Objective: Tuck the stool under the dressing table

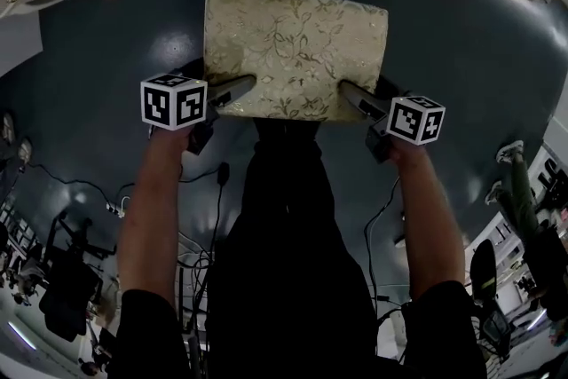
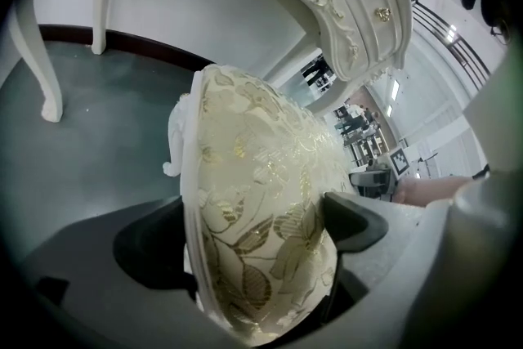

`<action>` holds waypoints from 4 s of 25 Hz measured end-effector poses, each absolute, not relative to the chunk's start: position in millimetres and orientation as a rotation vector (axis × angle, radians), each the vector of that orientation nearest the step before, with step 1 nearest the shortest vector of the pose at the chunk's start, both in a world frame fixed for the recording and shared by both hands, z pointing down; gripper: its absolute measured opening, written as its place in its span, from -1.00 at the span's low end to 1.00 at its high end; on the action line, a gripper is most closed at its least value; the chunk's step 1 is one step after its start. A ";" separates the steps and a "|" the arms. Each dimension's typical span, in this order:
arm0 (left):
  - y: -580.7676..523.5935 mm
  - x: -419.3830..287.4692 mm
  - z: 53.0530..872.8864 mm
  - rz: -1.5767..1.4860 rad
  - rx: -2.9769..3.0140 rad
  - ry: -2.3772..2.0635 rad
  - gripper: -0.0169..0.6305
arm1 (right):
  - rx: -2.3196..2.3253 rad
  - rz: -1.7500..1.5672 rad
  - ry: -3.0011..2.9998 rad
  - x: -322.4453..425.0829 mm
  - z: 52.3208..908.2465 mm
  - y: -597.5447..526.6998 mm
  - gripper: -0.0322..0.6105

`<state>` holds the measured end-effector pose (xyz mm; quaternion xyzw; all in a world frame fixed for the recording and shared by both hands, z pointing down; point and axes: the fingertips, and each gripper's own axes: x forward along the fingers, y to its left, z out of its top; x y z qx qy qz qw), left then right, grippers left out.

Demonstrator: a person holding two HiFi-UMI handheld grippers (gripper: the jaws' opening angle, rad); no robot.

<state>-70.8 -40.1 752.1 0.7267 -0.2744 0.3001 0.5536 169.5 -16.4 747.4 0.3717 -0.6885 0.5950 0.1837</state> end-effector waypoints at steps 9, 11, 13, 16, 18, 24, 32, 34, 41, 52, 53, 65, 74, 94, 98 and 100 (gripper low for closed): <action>-45.6 -72.6 744.1 0.688 1.759 -0.666 0.62 | 1.084 1.639 -1.993 167.6 739.1 -21.1 0.41; -44.3 -72.5 744.0 0.693 1.765 -0.665 0.62 | 1.085 1.624 -2.003 168.0 738.7 -20.4 0.41; -43.2 -72.4 744.0 0.689 1.771 -0.674 0.62 | 1.088 1.614 -2.021 168.5 739.4 -20.9 0.41; -41.1 -72.0 745.7 0.678 1.772 -0.687 0.63 | 1.105 1.605 -2.048 169.4 741.8 -21.4 0.41; -40.5 -71.9 746.0 0.664 1.768 -0.693 0.63 | 1.118 1.597 -2.066 169.8 741.3 -23.3 0.41; -97.1 -71.2 732.3 0.615 1.805 -0.745 0.64 | 1.117 1.571 -2.119 170.6 729.4 -84.2 0.41; -182.2 -73.3 724.4 0.613 1.869 -0.793 0.64 | 1.130 1.549 -2.186 168.3 728.3 -165.3 0.41; -191.3 -70.6 725.2 0.605 1.883 -0.800 0.64 | 1.150 1.542 -2.200 171.8 729.8 -172.7 0.41; -225.5 -66.1 741.5 0.569 1.912 -0.804 0.65 | 1.206 1.558 -2.208 176.1 747.9 -199.0 0.41; -237.1 -58.3 756.0 0.470 1.897 -0.821 0.66 | 1.228 1.518 -2.221 182.8 755.0 -216.8 0.41; -237.2 -57.8 756.3 0.460 1.899 -0.824 0.66 | 1.229 1.512 -2.227 183.0 754.6 -218.1 0.41; -242.4 -59.1 759.6 0.368 1.940 -0.890 0.67 | 1.259 1.462 -2.282 184.0 756.1 -225.3 0.42; -207.6 -66.8 758.6 0.496 1.910 -0.860 0.66 | 1.251 1.404 -2.191 193.7 750.2 -194.0 0.41; -220.4 -65.7 759.5 0.639 1.936 -0.997 0.65 | 1.195 1.340 -2.133 190.5 755.0 -197.0 0.40; -234.6 -62.9 758.2 0.614 1.937 -1.011 0.65 | 1.213 1.327 -2.156 193.8 752.2 -215.0 0.40; -241.6 -62.7 759.8 0.597 1.941 -1.025 0.65 | 1.231 1.318 -2.164 194.4 753.3 -223.8 0.40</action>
